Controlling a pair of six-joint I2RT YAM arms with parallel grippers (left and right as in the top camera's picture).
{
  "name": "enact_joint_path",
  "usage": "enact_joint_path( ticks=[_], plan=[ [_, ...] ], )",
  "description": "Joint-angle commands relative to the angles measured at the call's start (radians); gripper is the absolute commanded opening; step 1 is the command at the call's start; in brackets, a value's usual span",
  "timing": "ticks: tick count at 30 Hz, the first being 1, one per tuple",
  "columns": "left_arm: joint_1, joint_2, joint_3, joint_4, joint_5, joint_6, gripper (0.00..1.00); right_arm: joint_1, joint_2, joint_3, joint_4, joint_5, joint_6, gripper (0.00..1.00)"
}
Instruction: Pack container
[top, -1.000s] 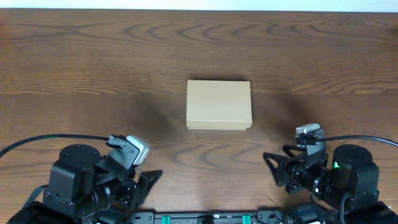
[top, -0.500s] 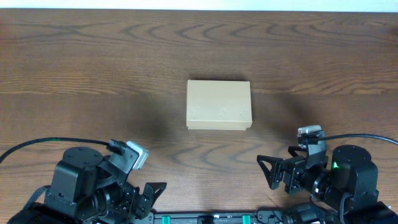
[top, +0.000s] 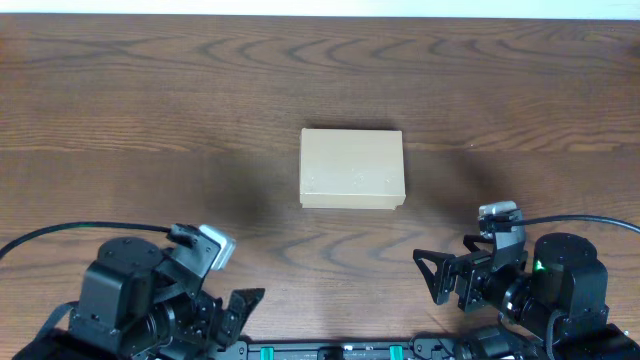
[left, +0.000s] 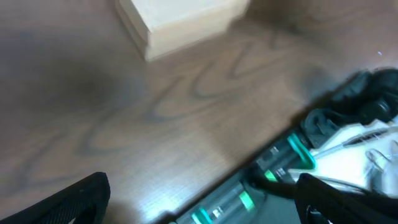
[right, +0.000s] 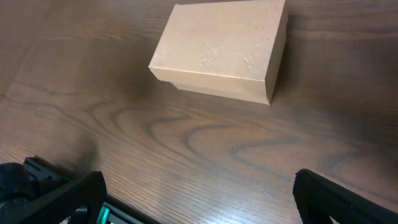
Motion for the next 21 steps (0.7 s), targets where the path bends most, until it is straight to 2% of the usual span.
enact_joint_path(
  ticks=[1,5,9,21],
  plan=[
    [0.024,-0.037,-0.008,0.047,-0.124,0.0,0.95,0.009,-0.003,-0.006,-0.003,-0.004,0.016,0.99],
    [0.093,-0.112,-0.076,0.185,-0.233,0.0,0.95,0.009,-0.003,-0.006,-0.003,-0.004,0.016,0.99],
    [0.158,-0.21,-0.209,0.31,-0.276,0.0,0.95,0.009,-0.003,-0.006,-0.003,-0.004,0.016,0.99],
    [0.262,-0.484,-0.669,0.643,-0.28,-0.022,0.95,0.009,-0.003,-0.006,-0.003,-0.004,0.016,0.99]
  ],
)
